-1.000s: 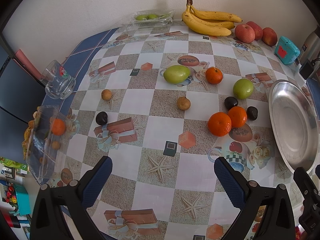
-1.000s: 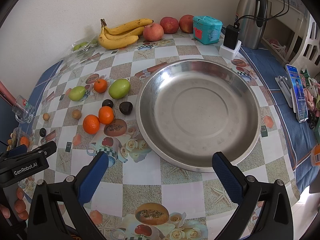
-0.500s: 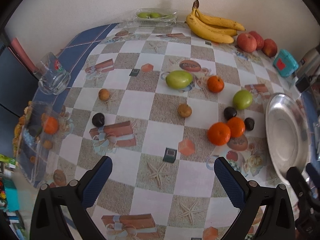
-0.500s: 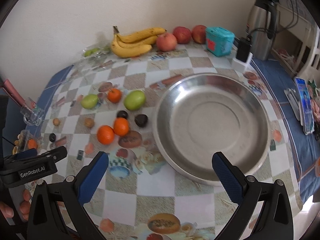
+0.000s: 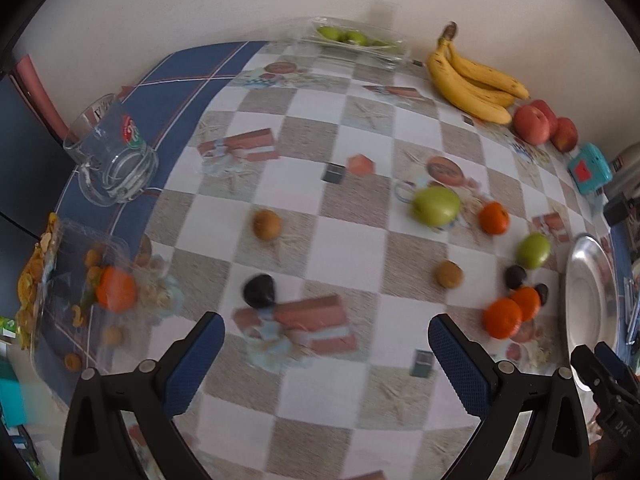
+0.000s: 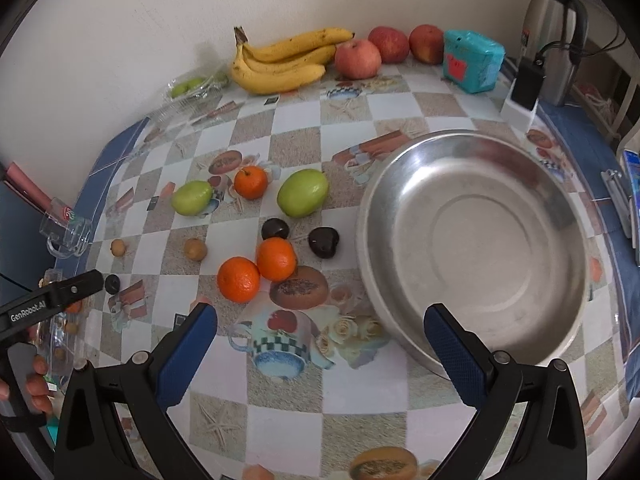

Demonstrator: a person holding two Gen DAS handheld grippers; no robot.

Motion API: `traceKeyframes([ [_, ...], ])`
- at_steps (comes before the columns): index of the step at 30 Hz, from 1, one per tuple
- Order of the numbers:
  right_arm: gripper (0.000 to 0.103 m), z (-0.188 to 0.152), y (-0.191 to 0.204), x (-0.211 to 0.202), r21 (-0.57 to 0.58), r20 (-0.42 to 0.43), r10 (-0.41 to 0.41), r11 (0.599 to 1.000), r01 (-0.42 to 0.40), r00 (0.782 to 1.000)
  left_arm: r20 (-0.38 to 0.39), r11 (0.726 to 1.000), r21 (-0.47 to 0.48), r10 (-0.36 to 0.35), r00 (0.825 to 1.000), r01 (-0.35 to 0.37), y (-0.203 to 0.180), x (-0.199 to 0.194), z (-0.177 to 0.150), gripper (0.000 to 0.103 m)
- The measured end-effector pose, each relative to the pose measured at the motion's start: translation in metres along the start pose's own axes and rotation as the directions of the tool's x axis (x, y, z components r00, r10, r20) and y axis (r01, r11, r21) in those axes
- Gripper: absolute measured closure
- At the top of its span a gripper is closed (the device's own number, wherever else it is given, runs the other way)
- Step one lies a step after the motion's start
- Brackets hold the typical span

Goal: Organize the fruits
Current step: 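Move the left tool to a dark plum while the right tool approaches an orange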

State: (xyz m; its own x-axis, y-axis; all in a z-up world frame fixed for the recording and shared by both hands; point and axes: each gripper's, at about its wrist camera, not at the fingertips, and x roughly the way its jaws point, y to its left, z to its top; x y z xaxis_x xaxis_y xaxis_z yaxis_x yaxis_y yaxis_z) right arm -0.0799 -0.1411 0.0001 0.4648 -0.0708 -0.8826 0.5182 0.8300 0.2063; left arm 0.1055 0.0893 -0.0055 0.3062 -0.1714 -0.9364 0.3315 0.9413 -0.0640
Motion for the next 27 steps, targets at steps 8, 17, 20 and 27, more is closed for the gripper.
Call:
traceKeyframes([
  [8, 0.000, 0.011, 0.024, 0.022, 0.014, -0.028, 0.028, 1.000, -0.028, 0.999, 0.029, 0.999, -0.017, -0.049, 0.998, 0.049, 0.032, 0.011, 0.019, 0.000],
  [17, 0.000, 0.013, 0.038, 0.050, 0.077, -0.080, 0.001, 0.997, 0.005, 0.997, -0.048, 0.996, 0.061, -0.061, 0.997, 0.064, 0.038, 0.035, 0.030, 0.000],
  [20, 0.000, 0.015, 0.043, 0.056, 0.083, -0.082, 0.000, 0.997, 0.007, 0.997, -0.076, 0.996, 0.057, -0.064, 0.995, 0.069, 0.041, 0.043, 0.030, 0.001],
  [27, 0.005, 0.013, 0.044, 0.068, 0.092, -0.099, -0.021, 0.995, 0.031, 0.995, -0.146, 0.994, 0.045, -0.089, 0.985, 0.096, 0.043, 0.067, 0.027, 0.015],
])
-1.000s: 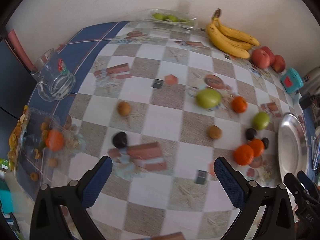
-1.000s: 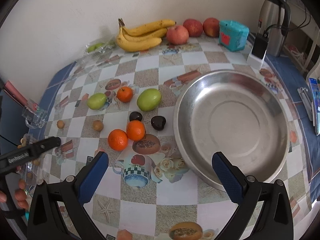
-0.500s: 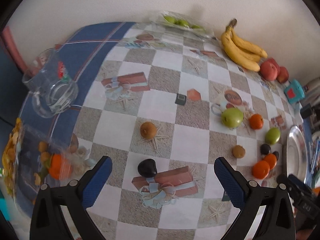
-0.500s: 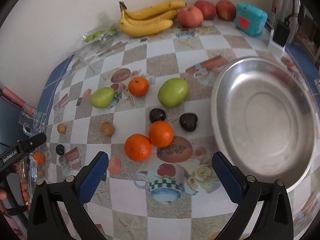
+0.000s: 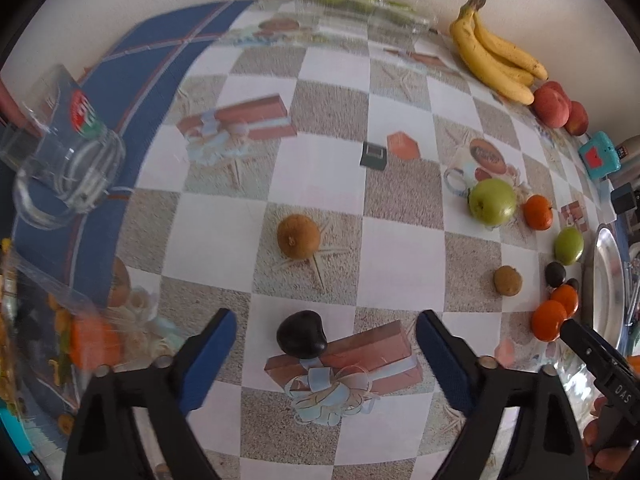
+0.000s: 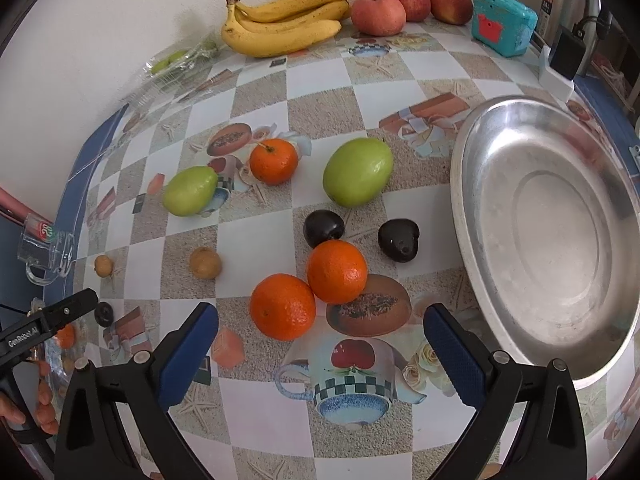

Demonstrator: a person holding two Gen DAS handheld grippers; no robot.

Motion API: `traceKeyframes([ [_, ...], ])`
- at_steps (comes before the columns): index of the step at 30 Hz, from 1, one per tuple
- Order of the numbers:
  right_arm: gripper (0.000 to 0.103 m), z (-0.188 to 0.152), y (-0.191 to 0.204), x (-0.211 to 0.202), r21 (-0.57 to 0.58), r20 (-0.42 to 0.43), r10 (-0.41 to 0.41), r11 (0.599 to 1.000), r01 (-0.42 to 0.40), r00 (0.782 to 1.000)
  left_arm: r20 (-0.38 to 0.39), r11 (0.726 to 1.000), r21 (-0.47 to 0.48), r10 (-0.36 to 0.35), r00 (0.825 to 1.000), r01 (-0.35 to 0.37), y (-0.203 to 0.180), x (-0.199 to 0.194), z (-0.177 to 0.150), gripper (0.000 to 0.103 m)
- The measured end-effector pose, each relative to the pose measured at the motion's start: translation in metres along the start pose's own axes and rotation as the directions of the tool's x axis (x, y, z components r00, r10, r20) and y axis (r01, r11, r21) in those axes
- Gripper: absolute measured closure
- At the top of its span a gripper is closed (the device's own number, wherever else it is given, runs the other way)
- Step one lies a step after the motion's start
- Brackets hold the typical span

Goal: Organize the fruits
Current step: 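Move the left tool to a dark plum while the right tool approaches an orange, then close the left gripper on the dark plum while the right gripper grasps the orange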

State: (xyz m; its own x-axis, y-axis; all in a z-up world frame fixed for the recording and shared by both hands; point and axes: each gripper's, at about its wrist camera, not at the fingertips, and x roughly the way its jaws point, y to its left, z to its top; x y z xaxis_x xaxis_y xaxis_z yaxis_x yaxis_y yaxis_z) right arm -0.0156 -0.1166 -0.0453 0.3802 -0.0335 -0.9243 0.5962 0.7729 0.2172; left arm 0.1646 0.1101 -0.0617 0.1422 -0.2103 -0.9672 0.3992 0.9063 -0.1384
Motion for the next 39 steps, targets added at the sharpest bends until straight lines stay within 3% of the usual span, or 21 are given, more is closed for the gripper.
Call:
traceKeyframes([
  [6, 0.013, 0.000, 0.001, 0.006, 0.009, -0.011, 0.010, 1.000, -0.010, 1.000, -0.049, 1.000, -0.017, -0.001, 0.999, 0.000, 0.002, 0.018, -0.001, 0.028],
  [9, 0.018, 0.000, 0.003, 0.010, 0.017, -0.028, 0.034, 0.999, -0.033, 0.999, -0.043, 1.000, -0.018, -0.004, 0.999, 0.003, 0.002, 0.019, 0.001, 0.032],
  [17, 0.038, 0.000, 0.008, 0.019, 0.037, -0.049, 0.068, 0.997, -0.066, 0.996, -0.044, 1.000, -0.023, 0.011, 0.999, -0.012, 0.002, 0.018, 0.002, 0.054],
  [24, 0.047, 0.000, 0.006, 0.020, 0.053, -0.055, 0.082, 0.995, -0.079, 0.995, -0.046, 0.998, -0.053, 0.034, 0.998, -0.036, 0.009, 0.016, 0.001, 0.073],
  [28, 0.062, -0.001, 0.008, 0.020, 0.051, -0.060, 0.121, 0.992, -0.118, 0.991, -0.050, 0.996, -0.085, 0.027, 0.998, -0.031, 0.018, 0.012, 0.000, 0.074],
  [39, 0.065, 0.001, 0.011, 0.005, 0.048, -0.039, 0.194, 0.980, -0.192, 0.980, -0.037, 0.988, -0.150, 0.022, 0.999, -0.027, 0.019, -0.013, -0.012, 0.075],
])
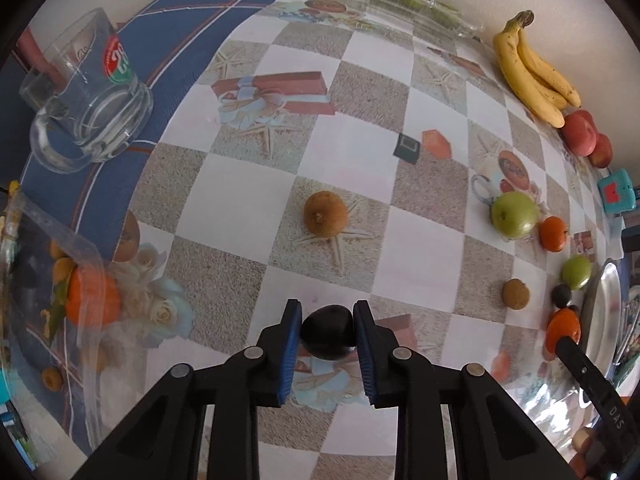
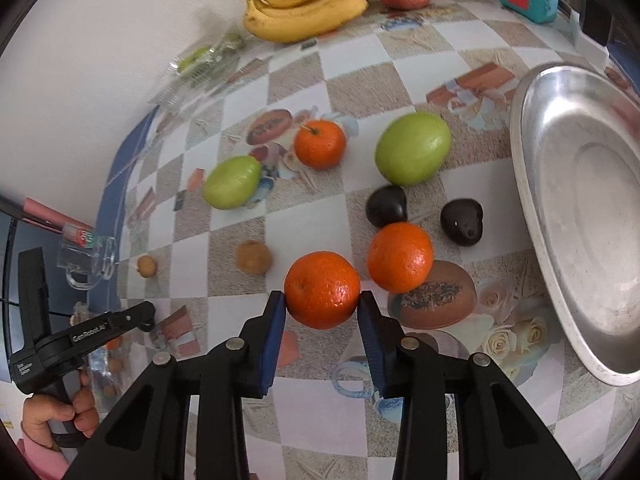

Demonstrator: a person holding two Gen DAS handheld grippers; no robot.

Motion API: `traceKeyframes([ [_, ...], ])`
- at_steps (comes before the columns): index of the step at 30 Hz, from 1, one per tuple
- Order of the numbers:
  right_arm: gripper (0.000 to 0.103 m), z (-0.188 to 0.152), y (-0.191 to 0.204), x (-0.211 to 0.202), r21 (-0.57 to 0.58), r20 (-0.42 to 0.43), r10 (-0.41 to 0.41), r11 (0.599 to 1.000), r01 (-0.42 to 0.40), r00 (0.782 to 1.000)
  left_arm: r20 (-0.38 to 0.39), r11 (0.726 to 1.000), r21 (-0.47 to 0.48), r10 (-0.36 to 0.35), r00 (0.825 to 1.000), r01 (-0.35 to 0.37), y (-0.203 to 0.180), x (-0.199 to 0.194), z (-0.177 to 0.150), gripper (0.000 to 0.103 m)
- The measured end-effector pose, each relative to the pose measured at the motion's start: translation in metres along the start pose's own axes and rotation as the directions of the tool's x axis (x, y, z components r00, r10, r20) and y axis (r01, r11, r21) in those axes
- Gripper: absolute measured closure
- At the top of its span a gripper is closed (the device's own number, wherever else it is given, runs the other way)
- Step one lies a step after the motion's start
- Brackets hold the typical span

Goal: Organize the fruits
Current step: 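Close the left gripper on the dark plum while the right gripper grasps the orange, then carry the dark plum and the orange over the steel bowl with both tools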

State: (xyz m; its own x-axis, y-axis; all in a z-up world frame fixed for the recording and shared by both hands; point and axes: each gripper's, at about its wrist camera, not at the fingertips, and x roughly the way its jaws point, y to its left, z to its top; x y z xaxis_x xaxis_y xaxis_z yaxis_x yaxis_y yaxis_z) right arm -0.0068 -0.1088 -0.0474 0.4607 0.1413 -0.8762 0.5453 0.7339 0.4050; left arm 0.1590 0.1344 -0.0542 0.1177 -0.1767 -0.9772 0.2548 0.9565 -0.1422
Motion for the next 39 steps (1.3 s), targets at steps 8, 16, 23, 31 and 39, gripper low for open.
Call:
traceKeyframes([
  [8, 0.065, 0.004, 0.001, -0.027, -0.014, 0.052, 0.038, 0.999, -0.037, 0.998, 0.009, 0.999, -0.045, 0.005, 1.000, -0.005, -0.022, -0.029, -0.011, 0.075],
  [16, 0.067, 0.012, -0.025, -0.052, 0.024, 0.122, 0.027, 0.999, -0.031, 0.992, 0.007, 1.000, -0.025, -0.010, 1.000, 0.010, -0.074, -0.035, -0.015, 0.075],
  [23, 0.067, 0.019, -0.057, -0.075, 0.051, 0.166, -0.007, 0.999, -0.001, 0.986, 0.017, 1.000, -0.027, -0.006, 1.000, 0.006, -0.117, -0.030, -0.027, 0.075],
  [31, 0.067, 0.014, -0.068, -0.068, 0.072, 0.099, 0.036, 0.996, -0.043, 0.994, 0.002, 0.984, -0.173, -0.037, 0.999, 0.037, -0.113, -0.009, -0.050, 0.075],
  [39, 0.066, 0.001, -0.039, -0.047, -0.034, 0.016, 0.071, 0.997, -0.071, 0.997, 0.065, 0.978, -0.206, 0.023, 0.998, -0.009, -0.106, -0.009, -0.059, 0.075],
])
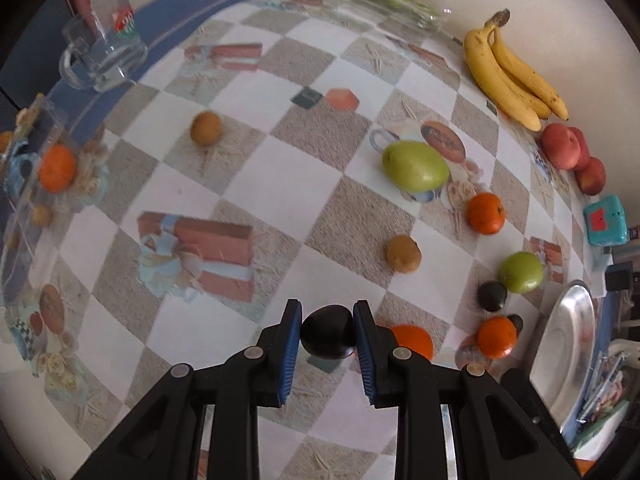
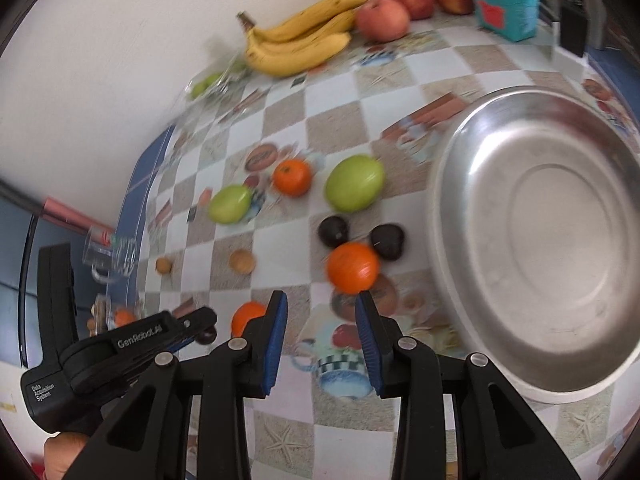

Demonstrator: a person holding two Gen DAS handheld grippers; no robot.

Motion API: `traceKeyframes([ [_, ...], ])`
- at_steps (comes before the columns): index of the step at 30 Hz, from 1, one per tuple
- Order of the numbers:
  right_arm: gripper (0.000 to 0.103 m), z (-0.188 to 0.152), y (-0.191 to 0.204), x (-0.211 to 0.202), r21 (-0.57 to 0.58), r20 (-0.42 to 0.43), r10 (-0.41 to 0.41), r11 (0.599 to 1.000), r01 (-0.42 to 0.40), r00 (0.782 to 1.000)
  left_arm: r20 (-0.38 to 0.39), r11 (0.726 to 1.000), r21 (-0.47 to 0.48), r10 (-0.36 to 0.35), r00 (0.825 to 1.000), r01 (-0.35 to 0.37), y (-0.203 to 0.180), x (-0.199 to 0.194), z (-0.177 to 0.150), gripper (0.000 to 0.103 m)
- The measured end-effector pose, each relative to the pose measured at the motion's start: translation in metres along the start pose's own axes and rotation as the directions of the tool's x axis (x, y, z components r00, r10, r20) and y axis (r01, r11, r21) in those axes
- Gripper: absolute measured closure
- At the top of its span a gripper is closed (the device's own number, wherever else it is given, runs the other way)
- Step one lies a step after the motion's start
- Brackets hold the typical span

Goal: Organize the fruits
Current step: 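Carry the dark plum and the orange over the steel bowl with both tools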

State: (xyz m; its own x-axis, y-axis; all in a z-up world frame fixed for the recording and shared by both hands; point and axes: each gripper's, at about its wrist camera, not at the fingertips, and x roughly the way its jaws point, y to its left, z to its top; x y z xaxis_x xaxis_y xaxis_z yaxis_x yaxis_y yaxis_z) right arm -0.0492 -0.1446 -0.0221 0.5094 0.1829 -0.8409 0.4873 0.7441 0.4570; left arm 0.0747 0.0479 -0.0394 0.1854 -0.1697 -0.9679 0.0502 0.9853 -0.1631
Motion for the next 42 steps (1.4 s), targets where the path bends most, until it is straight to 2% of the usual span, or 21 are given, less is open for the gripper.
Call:
traceKeyframes([
  [3, 0.061, -0.002, 0.009, 0.010, -0.027, -0.021, 0.007, 1.000, -0.008, 1.000, 0.022, 1.000, 0.004, 0.021, 1.000, -0.021, 0.004, -0.004, 0.004, 0.074],
  [8, 0.057, -0.003, 0.027, 0.026, -0.093, -0.041, -0.015, 0.996, 0.011, 0.999, 0.038, 1.000, 0.010, 0.001, 0.999, -0.002, 0.010, -0.007, 0.012, 0.074],
  [12, 0.054, -0.006, 0.042, 0.039, -0.112, -0.060, 0.016, 0.993, -0.023, 0.998, 0.032, 1.000, -0.016, 0.008, 0.999, -0.007, 0.022, -0.005, 0.018, 0.074],
  [18, 0.053, -0.017, 0.066, 0.059, -0.208, -0.087, -0.051, 0.978, 0.032, 0.995, 0.016, 0.999, -0.040, -0.005, 1.000, 0.005, 0.029, 0.001, 0.022, 0.074],
  [25, 0.053, -0.022, 0.069, 0.075, -0.250, -0.102, -0.111, 0.965, 0.083, 0.989, -0.003, 0.999, -0.043, -0.023, 1.000, 0.023, 0.026, 0.006, 0.020, 0.074],
  [27, 0.055, -0.022, 0.068, 0.074, -0.252, -0.100, -0.107, 0.965, 0.079, 0.989, -0.003, 0.999, -0.043, -0.025, 1.000, 0.025, 0.025, 0.007, 0.020, 0.074],
  [29, 0.063, -0.021, 0.069, 0.072, -0.251, -0.093, -0.087, 0.966, 0.061, 0.992, -0.001, 0.999, -0.042, -0.027, 1.000, 0.027, 0.024, 0.007, 0.020, 0.074],
  [37, 0.064, -0.018, 0.074, 0.049, -0.266, -0.036, -0.037, 0.964, 0.026, 0.999, 0.018, 0.999, -0.024, -0.035, 0.999, 0.035, 0.018, 0.000, 0.020, 0.074],
  [42, 0.064, -0.012, 0.072, 0.027, -0.268, 0.019, -0.029, 0.963, 0.033, 0.999, 0.040, 0.999, -0.001, -0.032, 0.999, 0.032, 0.010, -0.007, 0.019, 0.074],
])
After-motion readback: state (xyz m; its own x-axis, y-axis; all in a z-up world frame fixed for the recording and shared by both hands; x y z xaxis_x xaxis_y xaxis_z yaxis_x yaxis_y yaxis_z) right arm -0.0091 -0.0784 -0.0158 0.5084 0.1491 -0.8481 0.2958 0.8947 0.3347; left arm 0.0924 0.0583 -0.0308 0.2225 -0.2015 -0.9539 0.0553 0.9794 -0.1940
